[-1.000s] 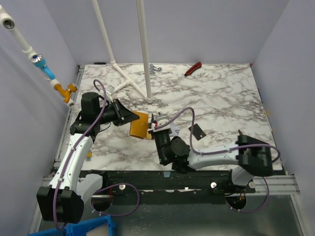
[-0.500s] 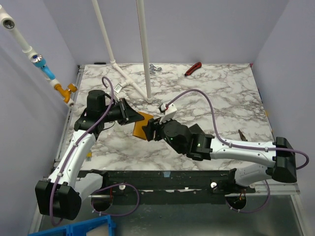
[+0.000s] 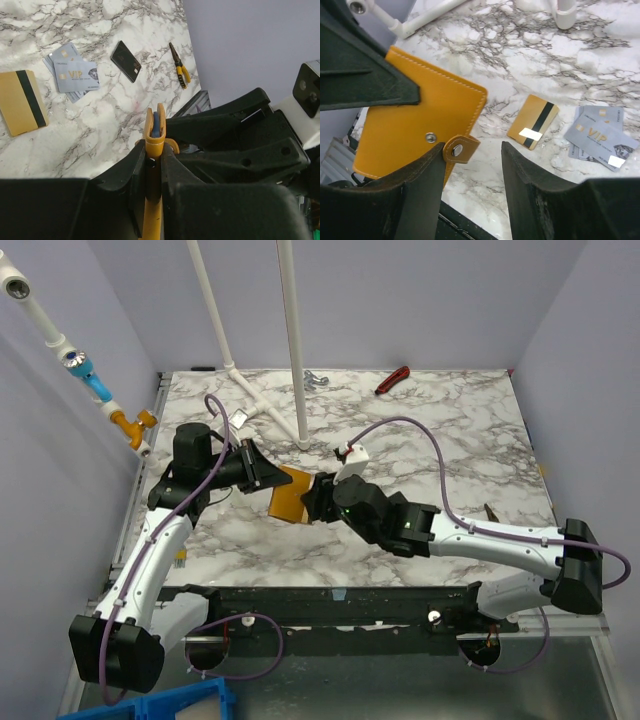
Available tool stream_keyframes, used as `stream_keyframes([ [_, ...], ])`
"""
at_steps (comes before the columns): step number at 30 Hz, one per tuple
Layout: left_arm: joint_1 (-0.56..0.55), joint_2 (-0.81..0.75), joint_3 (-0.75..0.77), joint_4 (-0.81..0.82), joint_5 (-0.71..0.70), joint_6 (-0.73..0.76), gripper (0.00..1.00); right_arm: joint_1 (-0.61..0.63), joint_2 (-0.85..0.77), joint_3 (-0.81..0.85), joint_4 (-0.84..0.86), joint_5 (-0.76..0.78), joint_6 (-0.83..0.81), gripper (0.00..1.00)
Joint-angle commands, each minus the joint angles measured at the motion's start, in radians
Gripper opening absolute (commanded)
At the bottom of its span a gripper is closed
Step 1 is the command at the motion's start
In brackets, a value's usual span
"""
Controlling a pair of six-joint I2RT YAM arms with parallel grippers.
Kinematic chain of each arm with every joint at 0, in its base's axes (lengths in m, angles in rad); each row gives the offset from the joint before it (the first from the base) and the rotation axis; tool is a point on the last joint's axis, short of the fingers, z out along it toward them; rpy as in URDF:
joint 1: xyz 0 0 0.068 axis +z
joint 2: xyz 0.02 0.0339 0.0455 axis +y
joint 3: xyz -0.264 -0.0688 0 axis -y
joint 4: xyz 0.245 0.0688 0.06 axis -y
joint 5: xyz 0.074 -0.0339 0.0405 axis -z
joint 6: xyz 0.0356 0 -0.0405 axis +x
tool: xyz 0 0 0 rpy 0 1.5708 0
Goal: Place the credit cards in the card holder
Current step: Open the card holder, then place the card holder at the center of the board.
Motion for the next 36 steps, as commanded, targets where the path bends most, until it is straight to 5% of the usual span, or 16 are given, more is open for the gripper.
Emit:
stream_keyframes([
  [1,-0.003,-0.022,-0.008,0.038,0.029,-0.026,0.0,-0.014,-0.044,-0.044,-0.045,0.059,0.063,0.49],
  [17,-0.003,-0.033,-0.028,0.077,0.061,-0.071,0.0,-0.016,0.007,-0.032,-0.047,0.131,0.17,0.23],
  [26,-0.002,-0.043,-0.063,0.123,0.083,-0.114,0.0,-0.017,-0.012,-0.046,0.046,0.12,0.196,0.21],
  [30,-0.002,-0.05,-0.073,0.13,0.087,-0.117,0.0,-0.018,-0.039,-0.083,0.083,0.119,0.166,0.01],
  [36,0.003,-0.043,-0.091,0.124,0.066,-0.087,0.19,-0.018,-0.105,-0.141,0.035,0.132,0.156,0.01],
])
